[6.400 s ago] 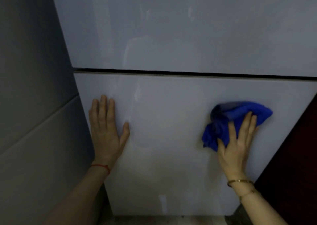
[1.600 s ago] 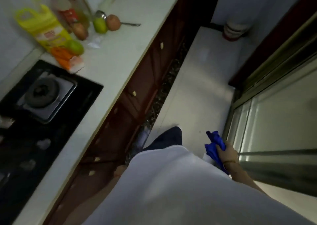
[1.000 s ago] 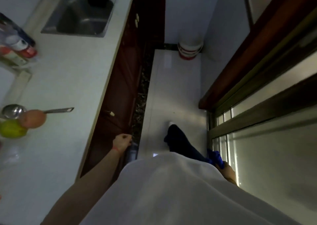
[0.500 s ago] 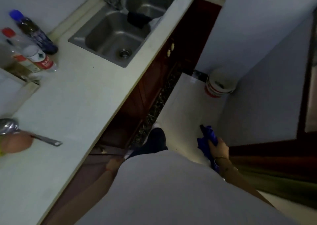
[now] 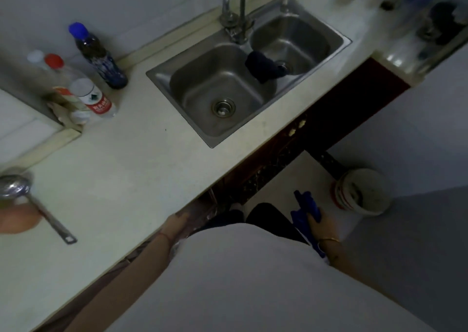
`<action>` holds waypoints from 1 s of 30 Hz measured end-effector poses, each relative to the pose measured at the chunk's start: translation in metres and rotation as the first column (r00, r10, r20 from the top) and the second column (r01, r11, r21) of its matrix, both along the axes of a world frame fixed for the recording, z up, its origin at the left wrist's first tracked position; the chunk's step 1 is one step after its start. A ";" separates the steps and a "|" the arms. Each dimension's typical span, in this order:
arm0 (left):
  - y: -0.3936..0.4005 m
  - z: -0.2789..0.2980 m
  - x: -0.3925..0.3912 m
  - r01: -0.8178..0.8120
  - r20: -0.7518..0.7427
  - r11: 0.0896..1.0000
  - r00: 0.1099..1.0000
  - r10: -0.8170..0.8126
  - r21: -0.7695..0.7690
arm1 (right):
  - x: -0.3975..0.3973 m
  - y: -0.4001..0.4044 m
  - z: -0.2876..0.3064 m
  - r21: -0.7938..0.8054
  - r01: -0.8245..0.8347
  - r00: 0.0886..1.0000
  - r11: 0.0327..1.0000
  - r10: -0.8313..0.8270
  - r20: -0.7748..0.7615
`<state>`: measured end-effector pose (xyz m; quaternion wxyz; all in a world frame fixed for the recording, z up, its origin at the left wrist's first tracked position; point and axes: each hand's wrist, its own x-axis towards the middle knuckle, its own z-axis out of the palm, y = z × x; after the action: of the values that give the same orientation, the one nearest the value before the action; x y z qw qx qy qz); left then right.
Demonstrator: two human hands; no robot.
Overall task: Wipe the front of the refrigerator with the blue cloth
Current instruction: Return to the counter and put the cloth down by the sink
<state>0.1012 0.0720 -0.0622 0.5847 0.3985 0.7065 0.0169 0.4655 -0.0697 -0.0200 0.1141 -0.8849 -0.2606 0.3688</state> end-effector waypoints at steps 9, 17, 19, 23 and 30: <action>-0.001 0.026 0.017 -0.086 -0.189 0.987 0.976 0.111 0.133 | 0.044 0.099 0.013 -0.010 -0.396 0.918 0.918 0.395 -0.042; 0.013 0.079 0.018 -0.221 -0.240 0.823 0.888 0.391 0.523 | -0.008 0.246 0.083 0.374 -0.797 0.578 0.475 0.780 0.239; 0.014 0.083 0.012 -0.182 -0.288 0.784 0.861 0.418 0.594 | -0.047 0.277 0.090 0.437 -0.841 0.485 0.320 0.804 0.344; 0.013 0.077 -0.007 -0.034 -0.439 0.801 0.822 0.363 0.598 | -0.130 0.326 0.076 0.463 -0.879 0.326 0.109 0.848 0.418; 0.019 0.061 -0.033 0.120 -0.598 0.851 0.761 0.252 0.511 | -0.224 0.354 0.036 0.326 -0.945 0.183 0.033 0.878 0.443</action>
<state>0.0682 0.0914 -0.0015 0.1739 0.4961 0.8459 0.0905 0.2412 0.2848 0.0157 0.0800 -0.4579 -0.8600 0.2105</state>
